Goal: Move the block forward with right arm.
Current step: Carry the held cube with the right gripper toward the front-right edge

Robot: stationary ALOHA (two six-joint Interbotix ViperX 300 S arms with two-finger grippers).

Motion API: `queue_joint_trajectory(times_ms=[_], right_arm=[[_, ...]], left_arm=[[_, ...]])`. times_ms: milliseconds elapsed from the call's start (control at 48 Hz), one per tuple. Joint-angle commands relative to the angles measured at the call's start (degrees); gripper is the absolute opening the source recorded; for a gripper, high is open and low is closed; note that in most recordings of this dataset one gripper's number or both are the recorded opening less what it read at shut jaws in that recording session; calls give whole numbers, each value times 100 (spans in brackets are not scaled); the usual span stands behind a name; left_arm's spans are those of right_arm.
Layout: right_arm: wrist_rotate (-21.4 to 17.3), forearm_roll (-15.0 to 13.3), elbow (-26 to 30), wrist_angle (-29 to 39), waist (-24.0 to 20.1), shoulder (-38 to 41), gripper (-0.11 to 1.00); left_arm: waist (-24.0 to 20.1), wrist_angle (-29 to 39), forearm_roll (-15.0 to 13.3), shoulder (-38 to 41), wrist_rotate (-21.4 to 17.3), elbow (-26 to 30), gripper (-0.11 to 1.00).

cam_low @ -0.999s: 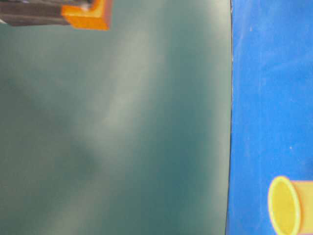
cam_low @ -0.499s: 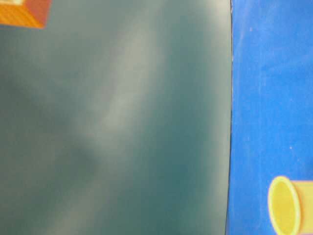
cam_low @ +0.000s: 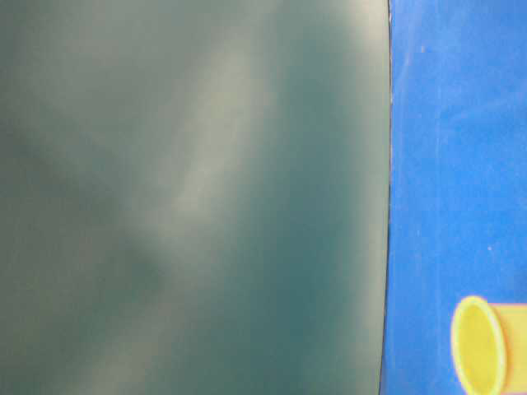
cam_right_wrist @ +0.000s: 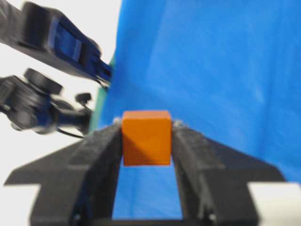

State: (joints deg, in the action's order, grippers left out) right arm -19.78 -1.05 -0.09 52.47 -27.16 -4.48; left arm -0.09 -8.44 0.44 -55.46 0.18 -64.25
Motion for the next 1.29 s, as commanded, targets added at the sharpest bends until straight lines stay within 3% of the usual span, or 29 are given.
queue_joint_trajectory(times_ms=[0,832,1270], right_arm=[[-88,9,176,-167,-88,-62,40],[-202,9,185,-940,-554,-62,40],[-202,18,185,-967,-633,-53,40]], left_arm=[[0,-35,9,26,9,211,1],[-9,-35,9,79,18,246,1],[-9,-35,9,79,18,272,1]])
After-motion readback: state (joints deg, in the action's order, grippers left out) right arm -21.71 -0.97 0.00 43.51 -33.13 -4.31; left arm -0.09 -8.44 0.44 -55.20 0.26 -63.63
